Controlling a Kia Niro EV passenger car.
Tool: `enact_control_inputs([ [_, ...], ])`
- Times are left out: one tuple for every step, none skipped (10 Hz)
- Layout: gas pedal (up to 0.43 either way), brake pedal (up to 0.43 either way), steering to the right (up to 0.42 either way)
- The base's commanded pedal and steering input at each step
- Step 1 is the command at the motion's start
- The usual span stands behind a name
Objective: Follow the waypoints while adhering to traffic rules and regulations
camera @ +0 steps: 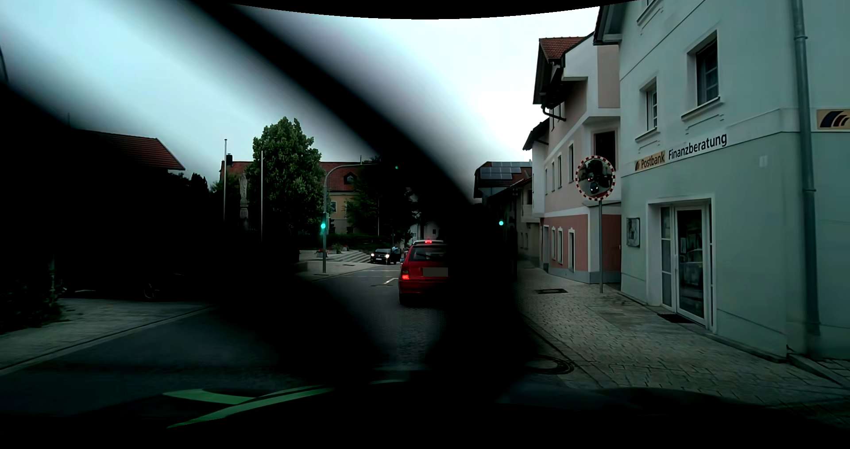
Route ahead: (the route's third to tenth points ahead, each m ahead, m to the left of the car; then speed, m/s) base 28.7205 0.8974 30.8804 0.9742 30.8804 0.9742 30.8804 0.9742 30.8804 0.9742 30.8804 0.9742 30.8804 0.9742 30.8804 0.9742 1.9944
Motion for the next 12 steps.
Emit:
enact_control_inputs([
  [0.047,0.0,-0.013],
  [0.047,0.0,-0.012],
  [0.059,0.0,-0.01],
  [0.059,0.0,-0.008],
  [0.059,0.0,-0.007],
  [0.059,0.0,-0.007],
  [0.059,0.0,-0.006],
  [0.059,0.0,-0.004],
  [0.059,0.0,-0.004],
  [0.059,0.0,-0.003],
  [0.0,0.0,-0.002],
  [0.0,0.0,0.001],
])
